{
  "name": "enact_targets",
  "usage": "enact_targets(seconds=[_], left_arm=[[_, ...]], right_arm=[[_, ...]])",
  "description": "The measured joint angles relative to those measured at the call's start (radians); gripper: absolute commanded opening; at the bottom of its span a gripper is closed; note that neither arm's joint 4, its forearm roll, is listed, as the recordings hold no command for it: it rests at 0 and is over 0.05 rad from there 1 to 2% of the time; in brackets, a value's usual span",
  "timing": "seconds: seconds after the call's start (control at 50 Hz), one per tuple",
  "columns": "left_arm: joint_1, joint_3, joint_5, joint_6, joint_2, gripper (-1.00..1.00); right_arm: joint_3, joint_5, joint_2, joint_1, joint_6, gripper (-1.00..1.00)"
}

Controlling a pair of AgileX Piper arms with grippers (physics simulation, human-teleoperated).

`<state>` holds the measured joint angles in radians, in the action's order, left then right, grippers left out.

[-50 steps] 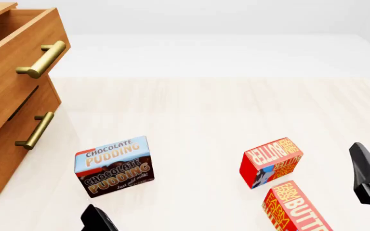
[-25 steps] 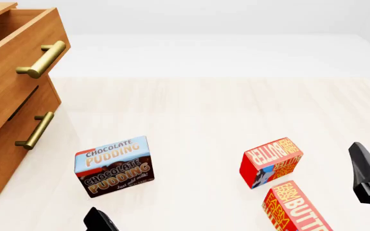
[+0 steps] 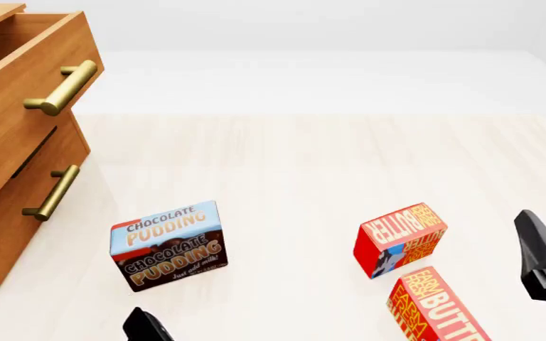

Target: Put the bowl in the top drawer of the cabinet.

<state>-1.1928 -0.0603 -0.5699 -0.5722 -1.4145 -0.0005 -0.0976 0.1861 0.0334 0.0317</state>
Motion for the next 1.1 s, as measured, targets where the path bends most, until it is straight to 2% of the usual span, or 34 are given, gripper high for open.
enact_targets(seconds=[0.38,0.74,1.1], left_arm=[[0.090,-0.026,0.086,0.063,0.098,-1.00],[0.135,-0.099,0.261,0.105,0.193,-1.00],[0.164,-0.167,0.425,0.118,0.322,-1.00]], right_arm=[[0.000,0.003,-0.006,-0.002,0.000,1.00],[0.000,0.009,-0.016,-0.007,0.002,1.00],[0.000,0.021,-0.039,-0.018,0.008,1.00]])
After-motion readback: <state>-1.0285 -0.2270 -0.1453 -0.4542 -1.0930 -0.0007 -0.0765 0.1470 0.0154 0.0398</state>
